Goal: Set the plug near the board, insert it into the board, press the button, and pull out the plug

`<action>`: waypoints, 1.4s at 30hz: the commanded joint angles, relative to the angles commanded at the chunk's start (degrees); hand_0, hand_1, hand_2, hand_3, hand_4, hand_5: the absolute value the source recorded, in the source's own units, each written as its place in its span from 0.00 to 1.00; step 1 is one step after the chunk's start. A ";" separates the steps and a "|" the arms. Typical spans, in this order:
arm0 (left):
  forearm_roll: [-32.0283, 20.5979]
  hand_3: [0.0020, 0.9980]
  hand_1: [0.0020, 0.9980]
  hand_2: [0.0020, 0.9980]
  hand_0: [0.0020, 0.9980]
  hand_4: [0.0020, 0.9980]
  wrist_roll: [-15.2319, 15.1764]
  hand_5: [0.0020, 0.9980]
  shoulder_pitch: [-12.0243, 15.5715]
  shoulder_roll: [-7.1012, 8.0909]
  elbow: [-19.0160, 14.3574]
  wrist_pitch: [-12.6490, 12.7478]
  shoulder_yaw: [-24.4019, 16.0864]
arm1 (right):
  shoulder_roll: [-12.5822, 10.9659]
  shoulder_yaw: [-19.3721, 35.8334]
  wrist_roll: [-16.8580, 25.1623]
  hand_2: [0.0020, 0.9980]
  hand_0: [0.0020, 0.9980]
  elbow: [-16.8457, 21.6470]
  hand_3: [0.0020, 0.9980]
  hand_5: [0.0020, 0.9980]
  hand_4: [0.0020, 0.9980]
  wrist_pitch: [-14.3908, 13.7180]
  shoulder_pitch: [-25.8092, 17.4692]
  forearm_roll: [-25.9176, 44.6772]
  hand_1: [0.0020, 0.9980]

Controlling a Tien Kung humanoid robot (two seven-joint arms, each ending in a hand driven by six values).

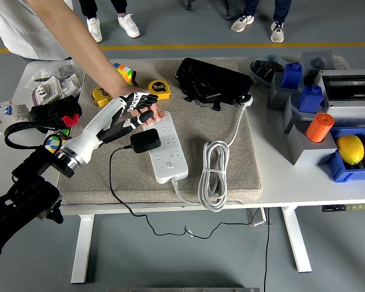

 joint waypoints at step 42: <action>-0.54 0.74 0.71 0.72 0.66 0.98 -0.67 0.78 1.15 -0.19 0.35 0.57 -2.35 | 0.13 0.98 -0.02 0.69 0.70 -0.13 0.58 0.55 1.00 -0.05 -0.26 -0.13 0.70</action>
